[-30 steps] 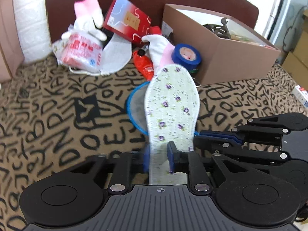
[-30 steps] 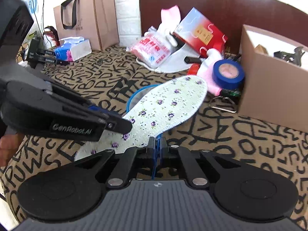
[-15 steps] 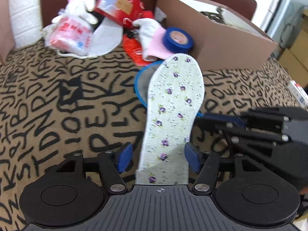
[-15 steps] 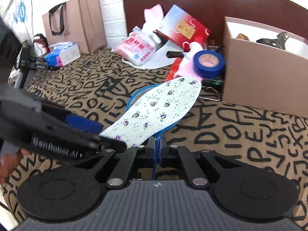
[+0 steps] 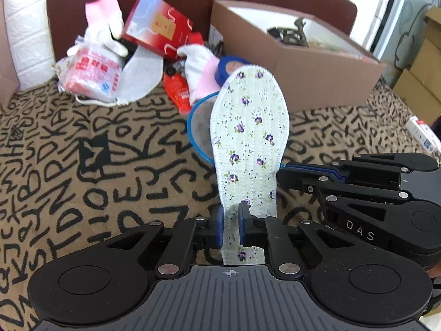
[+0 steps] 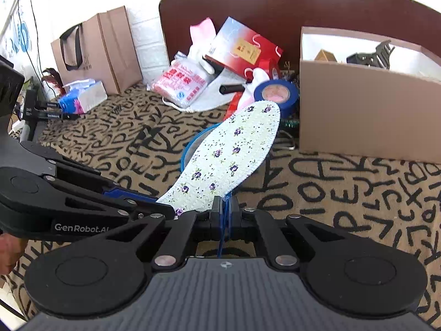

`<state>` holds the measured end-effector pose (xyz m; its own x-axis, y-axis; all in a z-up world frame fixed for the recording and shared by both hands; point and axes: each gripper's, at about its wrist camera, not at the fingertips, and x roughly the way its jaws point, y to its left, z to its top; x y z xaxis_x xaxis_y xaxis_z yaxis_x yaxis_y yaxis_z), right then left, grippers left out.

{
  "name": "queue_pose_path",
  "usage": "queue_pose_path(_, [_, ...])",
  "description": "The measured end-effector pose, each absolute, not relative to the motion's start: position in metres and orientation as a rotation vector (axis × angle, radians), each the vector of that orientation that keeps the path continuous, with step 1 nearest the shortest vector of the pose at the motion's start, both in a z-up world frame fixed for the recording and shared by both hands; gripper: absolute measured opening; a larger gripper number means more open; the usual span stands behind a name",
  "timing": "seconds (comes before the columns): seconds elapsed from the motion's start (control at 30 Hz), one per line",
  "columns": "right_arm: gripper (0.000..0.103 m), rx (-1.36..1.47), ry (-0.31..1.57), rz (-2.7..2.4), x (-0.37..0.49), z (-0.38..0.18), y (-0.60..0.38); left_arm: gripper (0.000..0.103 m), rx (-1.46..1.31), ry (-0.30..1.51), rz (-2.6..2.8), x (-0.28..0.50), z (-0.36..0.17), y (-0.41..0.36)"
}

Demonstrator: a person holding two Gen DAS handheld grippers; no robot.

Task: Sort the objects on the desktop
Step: 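Lift the insole with the left gripper while the right lifts the blue net, then carry both items over the cardboard box and open both grippers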

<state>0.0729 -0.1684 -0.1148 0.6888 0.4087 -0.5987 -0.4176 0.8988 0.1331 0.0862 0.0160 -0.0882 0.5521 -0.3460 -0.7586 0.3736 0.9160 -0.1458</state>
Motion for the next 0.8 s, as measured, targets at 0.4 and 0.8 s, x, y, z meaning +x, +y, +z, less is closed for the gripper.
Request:
queue_pose_path(0.4, [0.002,-0.002,0.452,0.438,0.074,-0.044,-0.193,0.000,0.029,0.722,-0.455,0.099,-0.025,-0.016])
queue_pose_path(0.8, [0.002,-0.057,0.301,0.357,0.103,0.002,-0.224,0.000,0.026,0.617,-0.525,0.159,0.030,-0.073])
